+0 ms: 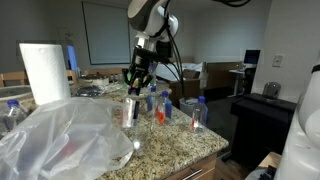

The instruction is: Pick up the bottles from the counter and put them in the plastic bag

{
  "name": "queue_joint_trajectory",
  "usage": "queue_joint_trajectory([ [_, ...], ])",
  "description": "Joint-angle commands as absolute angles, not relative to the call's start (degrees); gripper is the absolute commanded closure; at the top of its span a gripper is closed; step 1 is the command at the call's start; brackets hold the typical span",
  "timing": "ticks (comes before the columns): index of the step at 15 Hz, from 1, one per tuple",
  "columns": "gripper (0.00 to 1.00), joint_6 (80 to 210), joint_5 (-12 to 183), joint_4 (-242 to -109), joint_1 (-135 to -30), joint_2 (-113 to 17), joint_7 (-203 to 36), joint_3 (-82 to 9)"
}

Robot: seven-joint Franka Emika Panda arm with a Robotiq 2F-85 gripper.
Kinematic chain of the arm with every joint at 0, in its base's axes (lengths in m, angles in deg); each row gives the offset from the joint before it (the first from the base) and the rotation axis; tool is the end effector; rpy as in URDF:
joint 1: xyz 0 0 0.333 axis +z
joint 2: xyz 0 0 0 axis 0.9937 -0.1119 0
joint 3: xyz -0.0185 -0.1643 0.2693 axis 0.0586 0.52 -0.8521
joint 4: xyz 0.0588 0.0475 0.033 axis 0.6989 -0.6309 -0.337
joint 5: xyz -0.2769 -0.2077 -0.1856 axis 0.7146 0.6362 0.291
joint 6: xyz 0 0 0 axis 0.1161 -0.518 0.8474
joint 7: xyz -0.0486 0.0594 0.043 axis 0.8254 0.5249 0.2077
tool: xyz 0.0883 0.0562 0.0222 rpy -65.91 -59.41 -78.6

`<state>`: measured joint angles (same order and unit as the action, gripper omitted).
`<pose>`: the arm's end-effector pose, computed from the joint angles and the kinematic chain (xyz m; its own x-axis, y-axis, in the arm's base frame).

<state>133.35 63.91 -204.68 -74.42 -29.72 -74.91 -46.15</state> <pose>0.5184 0.1553 0.4306 0.9896 -0.1393 -0.0367 -0.1440 -0.9495 -0.2787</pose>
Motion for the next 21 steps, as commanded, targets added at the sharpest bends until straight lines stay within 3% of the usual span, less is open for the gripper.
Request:
queue_joint_trajectory([
  [1, 0.90, 135.8, 54.3, -205.7, -74.3, -31.2, -77.9, -47.2],
  [11, 0.90, 138.3, 12.9, -208.4, -74.5, -41.1, -92.2, -50.1],
  [21, 0.90, 138.5, 6.0, -208.8, -69.9, -51.8, -96.1, -52.7],
])
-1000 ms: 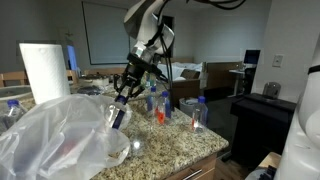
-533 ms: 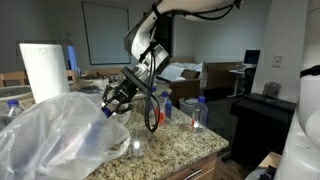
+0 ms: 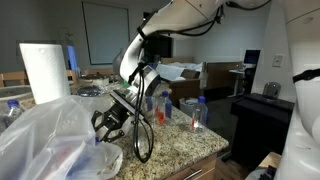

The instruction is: Pick up the bottles from the counter and put them in the plastic bag

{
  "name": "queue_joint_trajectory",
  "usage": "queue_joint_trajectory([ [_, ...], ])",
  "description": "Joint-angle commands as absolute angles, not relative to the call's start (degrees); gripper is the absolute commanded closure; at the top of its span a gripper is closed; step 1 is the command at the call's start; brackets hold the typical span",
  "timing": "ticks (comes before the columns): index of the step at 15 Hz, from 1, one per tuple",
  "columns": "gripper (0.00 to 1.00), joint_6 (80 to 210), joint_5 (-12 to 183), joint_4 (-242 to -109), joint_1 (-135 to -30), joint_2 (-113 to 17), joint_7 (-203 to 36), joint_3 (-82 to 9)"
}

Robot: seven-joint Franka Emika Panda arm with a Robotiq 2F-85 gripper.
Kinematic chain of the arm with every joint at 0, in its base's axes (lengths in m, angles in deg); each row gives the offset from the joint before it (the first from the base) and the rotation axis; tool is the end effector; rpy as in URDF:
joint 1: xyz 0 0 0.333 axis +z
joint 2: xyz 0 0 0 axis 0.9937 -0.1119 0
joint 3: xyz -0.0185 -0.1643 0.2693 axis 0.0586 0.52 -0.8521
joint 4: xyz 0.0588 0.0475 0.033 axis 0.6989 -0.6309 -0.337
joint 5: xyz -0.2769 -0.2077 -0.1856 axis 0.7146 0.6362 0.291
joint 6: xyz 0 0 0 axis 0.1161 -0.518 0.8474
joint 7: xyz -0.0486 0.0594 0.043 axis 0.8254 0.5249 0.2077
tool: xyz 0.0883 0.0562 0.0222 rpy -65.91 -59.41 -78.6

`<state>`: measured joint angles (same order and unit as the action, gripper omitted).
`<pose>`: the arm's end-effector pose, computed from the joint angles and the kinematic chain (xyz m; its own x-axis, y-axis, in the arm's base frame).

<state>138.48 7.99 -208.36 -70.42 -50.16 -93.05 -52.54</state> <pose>0.4788 0.2619 0.2352 0.8220 -0.2131 -0.5280 -0.5483 -0.5466 -0.6329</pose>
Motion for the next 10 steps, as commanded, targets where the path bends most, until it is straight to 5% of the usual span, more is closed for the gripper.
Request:
queue_joint_trajectory([
  [1, 0.79, 138.6, 6.1, -208.9, -69.8, -52.3, -96.3, -52.7],
  [2, 0.45, 139.0, 6.0, -209.3, -69.7, -52.6, -97.0, -52.6],
  [4, 0.49, 139.5, 6.0, -209.6, -69.7, -53.4, -98.4, -52.3],
  [10, 0.13, 142.1, 5.5, -210.0, -69.7, -54.7, -103.2, -51.6],
])
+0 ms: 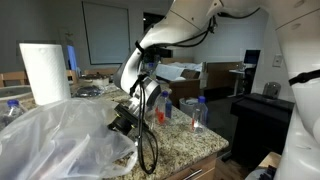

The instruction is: Pick up the bottles from the counter and put them in the plastic bag

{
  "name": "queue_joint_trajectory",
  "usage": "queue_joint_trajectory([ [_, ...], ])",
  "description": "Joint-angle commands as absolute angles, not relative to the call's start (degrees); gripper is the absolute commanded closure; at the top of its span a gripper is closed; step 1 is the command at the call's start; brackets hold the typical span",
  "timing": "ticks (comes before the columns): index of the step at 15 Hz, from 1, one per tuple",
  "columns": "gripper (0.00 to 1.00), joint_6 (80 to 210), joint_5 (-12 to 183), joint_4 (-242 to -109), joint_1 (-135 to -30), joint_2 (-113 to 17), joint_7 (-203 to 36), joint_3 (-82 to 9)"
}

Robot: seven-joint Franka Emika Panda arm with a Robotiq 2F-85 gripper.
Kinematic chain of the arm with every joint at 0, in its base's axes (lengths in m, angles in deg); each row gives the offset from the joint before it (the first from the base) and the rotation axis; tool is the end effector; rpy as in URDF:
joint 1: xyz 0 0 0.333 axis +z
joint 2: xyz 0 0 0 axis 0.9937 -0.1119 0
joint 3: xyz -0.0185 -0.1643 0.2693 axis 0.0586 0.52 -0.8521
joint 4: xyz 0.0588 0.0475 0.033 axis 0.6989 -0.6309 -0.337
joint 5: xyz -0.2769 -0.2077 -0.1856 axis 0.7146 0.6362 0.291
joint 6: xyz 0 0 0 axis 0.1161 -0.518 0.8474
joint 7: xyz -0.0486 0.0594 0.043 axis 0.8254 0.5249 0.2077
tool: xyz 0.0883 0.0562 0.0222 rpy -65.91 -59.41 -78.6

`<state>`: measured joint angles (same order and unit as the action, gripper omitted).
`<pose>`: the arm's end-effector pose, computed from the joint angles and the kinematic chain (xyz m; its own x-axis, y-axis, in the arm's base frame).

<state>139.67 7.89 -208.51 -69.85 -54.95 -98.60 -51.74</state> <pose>0.4710 0.2551 0.1897 0.8330 -0.1914 -0.5191 -0.5223 -0.5815 -0.6238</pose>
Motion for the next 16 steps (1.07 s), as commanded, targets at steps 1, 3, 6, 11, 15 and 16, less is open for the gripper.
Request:
queue_joint_trajectory([
  [1, 0.06, 142.4, 5.1, -209.9, -69.7, -54.7, -104.2, -51.7],
  [3, 0.00, 143.1, 3.7, -210.0, -69.6, -54.7, -106.7, -51.7],
  [6, 0.00, 144.3, 3.0, -209.0, -69.3, -55.1, -109.9, -51.6],
  [11, 0.00, 146.6, 5.3, -208.9, -69.1, -54.6, -113.9, -51.1],
  [15, 0.00, 140.8, 17.7, -208.8, -71.1, -41.6, -106.4, -49.3],
  [16, 0.00, 138.9, 22.1, -208.1, -71.5, -39.3, -104.4, -48.8],
])
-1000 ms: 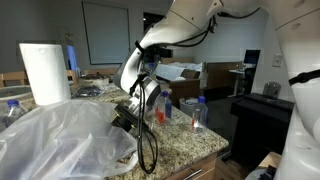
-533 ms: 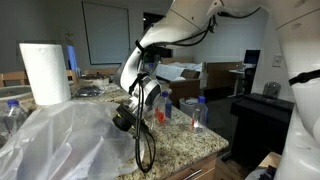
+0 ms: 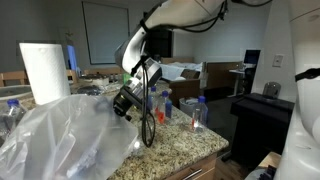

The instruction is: Pick up the bottles from the counter and put them in the plastic bag

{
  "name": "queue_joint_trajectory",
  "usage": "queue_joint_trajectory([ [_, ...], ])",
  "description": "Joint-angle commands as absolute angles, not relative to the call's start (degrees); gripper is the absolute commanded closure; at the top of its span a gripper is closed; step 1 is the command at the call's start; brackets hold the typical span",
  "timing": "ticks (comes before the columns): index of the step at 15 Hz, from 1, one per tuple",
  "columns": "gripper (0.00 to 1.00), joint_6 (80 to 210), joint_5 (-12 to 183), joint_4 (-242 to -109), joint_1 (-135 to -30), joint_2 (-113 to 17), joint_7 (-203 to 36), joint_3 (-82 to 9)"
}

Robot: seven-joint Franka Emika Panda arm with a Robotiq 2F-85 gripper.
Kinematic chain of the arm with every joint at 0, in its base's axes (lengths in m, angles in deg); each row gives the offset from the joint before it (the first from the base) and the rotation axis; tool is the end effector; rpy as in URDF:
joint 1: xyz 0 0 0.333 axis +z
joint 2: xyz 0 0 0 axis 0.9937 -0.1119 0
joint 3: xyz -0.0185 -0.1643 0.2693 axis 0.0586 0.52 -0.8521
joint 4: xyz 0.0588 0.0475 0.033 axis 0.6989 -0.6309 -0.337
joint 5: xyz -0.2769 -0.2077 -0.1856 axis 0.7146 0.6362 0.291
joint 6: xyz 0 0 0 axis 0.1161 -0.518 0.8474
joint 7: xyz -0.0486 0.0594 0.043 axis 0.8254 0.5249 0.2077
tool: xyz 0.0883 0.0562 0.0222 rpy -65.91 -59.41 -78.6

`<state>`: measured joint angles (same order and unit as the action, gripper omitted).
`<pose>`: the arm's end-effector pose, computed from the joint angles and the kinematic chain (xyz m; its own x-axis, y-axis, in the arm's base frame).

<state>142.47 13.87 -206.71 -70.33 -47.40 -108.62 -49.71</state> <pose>0.5093 0.2344 0.2686 0.9769 -0.0909 -0.1932 -0.2054 -0.6469 -0.7344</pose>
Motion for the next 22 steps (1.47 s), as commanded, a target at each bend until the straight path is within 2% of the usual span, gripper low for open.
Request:
queue_joint_trajectory([
  [1, 0.00, 137.1, 25.5, -207.8, -72.0, -36.7, -103.1, -48.5],
  [9, 0.00, 120.6, 60.3, -195.3, -74.9, -28.9, -89.2, -46.6],
  [13, 0.00, 122.8, 73.7, -194.5, -75.8, -27.9, -88.9, -46.5],
  [17, 0.00, 127.4, 84.9, -200.4, -77.7, -27.2, -84.7, -45.2],
  [22, 0.00, 129.8, 84.2, -207.2, -80.7, -26.5, -81.5, -42.2],
])
